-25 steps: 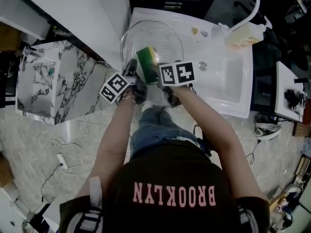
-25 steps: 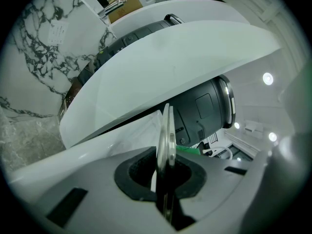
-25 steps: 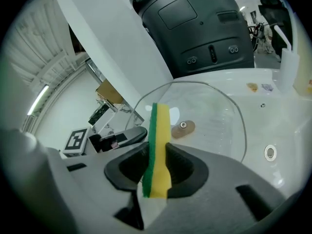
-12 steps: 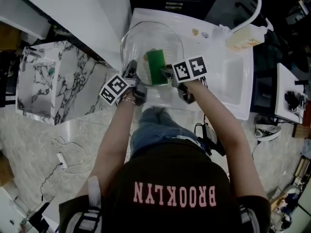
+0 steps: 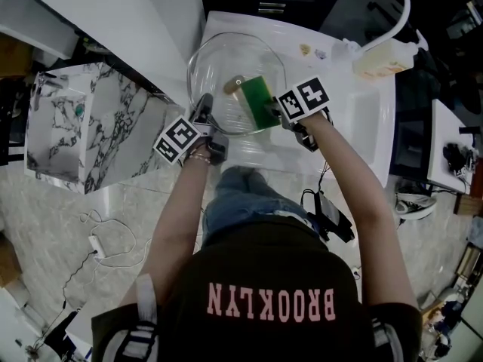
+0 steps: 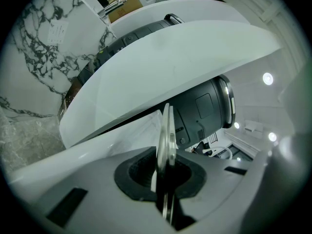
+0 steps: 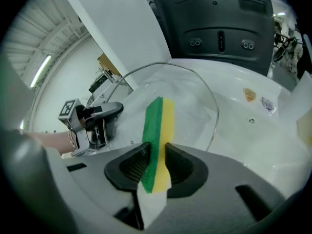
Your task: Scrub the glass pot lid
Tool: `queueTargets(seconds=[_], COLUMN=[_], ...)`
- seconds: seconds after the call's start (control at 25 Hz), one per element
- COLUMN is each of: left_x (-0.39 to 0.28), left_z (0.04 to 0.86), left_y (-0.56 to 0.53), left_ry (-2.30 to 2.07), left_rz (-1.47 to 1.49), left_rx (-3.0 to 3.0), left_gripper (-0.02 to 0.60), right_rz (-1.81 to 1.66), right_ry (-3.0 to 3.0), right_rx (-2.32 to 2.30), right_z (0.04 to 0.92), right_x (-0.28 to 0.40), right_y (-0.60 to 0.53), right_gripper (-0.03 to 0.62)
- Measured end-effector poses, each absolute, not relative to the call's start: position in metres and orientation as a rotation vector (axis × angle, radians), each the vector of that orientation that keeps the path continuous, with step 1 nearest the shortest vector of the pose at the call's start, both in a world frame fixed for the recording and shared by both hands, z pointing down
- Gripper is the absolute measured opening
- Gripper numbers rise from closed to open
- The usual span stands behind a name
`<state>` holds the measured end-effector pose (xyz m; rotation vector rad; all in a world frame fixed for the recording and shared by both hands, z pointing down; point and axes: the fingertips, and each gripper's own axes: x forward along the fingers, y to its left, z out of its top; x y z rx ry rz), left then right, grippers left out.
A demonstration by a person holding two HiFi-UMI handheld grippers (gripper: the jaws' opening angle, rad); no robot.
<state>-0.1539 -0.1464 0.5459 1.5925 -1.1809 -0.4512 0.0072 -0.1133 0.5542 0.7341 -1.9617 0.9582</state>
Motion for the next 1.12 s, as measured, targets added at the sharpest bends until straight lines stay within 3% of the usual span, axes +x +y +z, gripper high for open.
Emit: queueTargets(seconds=[0.4, 1.12], left_x=[-0.155, -0.152], left_z=[0.545, 0.546], left_y=[-0.147, -0.147], left_ry=[-1.184, -1.172], left_rz=[-0.455, -0.442], left_rx=[1.591, 1.594], left_gripper=[0.014, 0.014], right_rz=[0.911, 0.587], right_ry=[-2.033, -1.957], right_rx=[0.749, 0.561], right_z=[0.553, 0.559], right_x=[-0.011, 0.019], right_y=[-0.114, -0.147], right_gripper=[0.114, 0.089])
